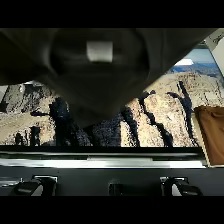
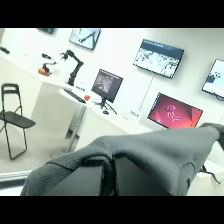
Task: Fold the clothes and pants, and hang the long-sleeved shirts on hangers.
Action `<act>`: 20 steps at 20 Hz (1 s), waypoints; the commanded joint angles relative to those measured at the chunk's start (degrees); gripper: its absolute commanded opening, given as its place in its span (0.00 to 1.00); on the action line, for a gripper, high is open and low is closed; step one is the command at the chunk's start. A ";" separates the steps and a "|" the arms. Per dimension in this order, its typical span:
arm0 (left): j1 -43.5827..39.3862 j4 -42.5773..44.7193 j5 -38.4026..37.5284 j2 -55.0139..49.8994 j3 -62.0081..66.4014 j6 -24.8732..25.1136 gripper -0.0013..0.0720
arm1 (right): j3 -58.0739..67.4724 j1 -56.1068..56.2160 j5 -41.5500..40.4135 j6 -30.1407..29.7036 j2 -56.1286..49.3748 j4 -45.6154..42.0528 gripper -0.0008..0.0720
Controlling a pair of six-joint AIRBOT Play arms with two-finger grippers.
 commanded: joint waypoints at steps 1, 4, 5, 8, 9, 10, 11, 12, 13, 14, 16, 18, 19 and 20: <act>0.15 0.37 0.35 -1.38 0.85 0.00 0.06 | 0.42 -0.04 -5.70 3.17 -0.81 -1.68 0.07; 0.15 2.27 -3.89 -5.33 -3.41 -0.31 0.06 | 0.39 -0.04 1.18 4.46 -8.37 -1.68 0.07; 0.15 3.80 -5.57 -7.04 -6.43 -1.68 0.06 | 0.39 -0.04 3.02 4.46 -12.57 -1.70 0.07; 0.15 6.58 -7.61 -12.70 -18.49 -7.54 0.06 | 0.42 -0.04 2.82 10.58 -27.08 -1.49 0.07; 0.15 6.54 -7.58 -14.78 -22.62 -10.86 0.07 | 0.39 -0.04 3.30 15.08 -32.24 -1.38 0.08; 0.13 6.10 -7.61 -16.94 -26.60 -14.32 0.07 | 0.39 -0.04 5.31 18.93 -37.07 -0.87 0.08; 0.13 3.89 -7.61 -18.86 -30.01 -15.87 0.07 | 0.39 -0.04 8.76 21.51 -41.22 -0.26 0.08; -0.02 0.94 -7.56 -20.26 -32.52 -15.80 0.07 | 0.39 -0.04 13.42 23.39 -44.96 0.55 0.08; -0.24 -1.49 -7.58 -21.42 -34.27 -14.40 0.07 | 0.39 -0.04 19.04 24.15 -48.43 1.77 0.08; -0.59 -2.60 -7.58 -22.03 -34.95 -12.55 0.07 | 0.42 0.00 24.17 24.11 -50.90 2.99 0.08; -0.33 -2.99 -7.26 -22.16 -34.80 -10.43 0.07 | 0.39 0.00 33.09 20.04 -53.55 3.23 0.28; 0.85 -3.17 -6.01 -21.99 -34.18 -8.48 0.07 | 0.42 -1.18 42.05 15.26 -53.44 1.31 0.87; 1.68 -3.17 -5.16 -21.97 -34.07 -7.80 0.07 | 0.39 -1.77 48.13 14.88 -53.37 -1.07 0.87; 2.56 -3.13 -4.94 -21.99 -34.10 -7.32 0.07 | -0.11 -2.05 53.72 14.88 -53.37 -3.80 0.87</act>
